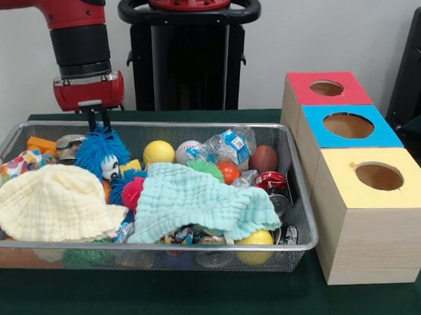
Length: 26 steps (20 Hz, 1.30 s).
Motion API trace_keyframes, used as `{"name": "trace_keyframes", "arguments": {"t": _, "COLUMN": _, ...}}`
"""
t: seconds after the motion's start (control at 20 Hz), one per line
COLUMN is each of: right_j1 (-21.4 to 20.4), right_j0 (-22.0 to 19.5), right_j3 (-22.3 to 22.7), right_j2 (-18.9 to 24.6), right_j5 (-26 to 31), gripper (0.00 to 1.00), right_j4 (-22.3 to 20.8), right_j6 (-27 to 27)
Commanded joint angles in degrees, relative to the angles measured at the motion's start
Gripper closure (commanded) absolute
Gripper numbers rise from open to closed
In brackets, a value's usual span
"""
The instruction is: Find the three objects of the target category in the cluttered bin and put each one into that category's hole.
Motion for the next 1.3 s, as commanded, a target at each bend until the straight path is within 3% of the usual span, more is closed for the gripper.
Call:
{"name": "trace_keyframes", "arguments": {"t": 0.05, "right_j1": -3.3, "right_j0": 3.2, "right_j3": -4.8, "right_j2": -0.7, "right_j5": 5.0, "gripper": 1.00, "right_j4": 4.1, "right_j6": 4.6}}
{"name": "trace_keyframes", "arguments": {"t": 0.65, "right_j1": -10.0, "right_j0": 12.9, "right_j3": -5.9, "right_j2": -7.6, "right_j5": 11.1, "gripper": 1.00, "right_j4": 11.5, "right_j6": 8.7}}
{"name": "trace_keyframes", "arguments": {"t": 1.3, "right_j1": -9.6, "right_j0": 23.7, "right_j3": -9.9, "right_j2": -17.4, "right_j5": 12.7, "gripper": 1.00, "right_j4": 16.6, "right_j6": 13.0}}
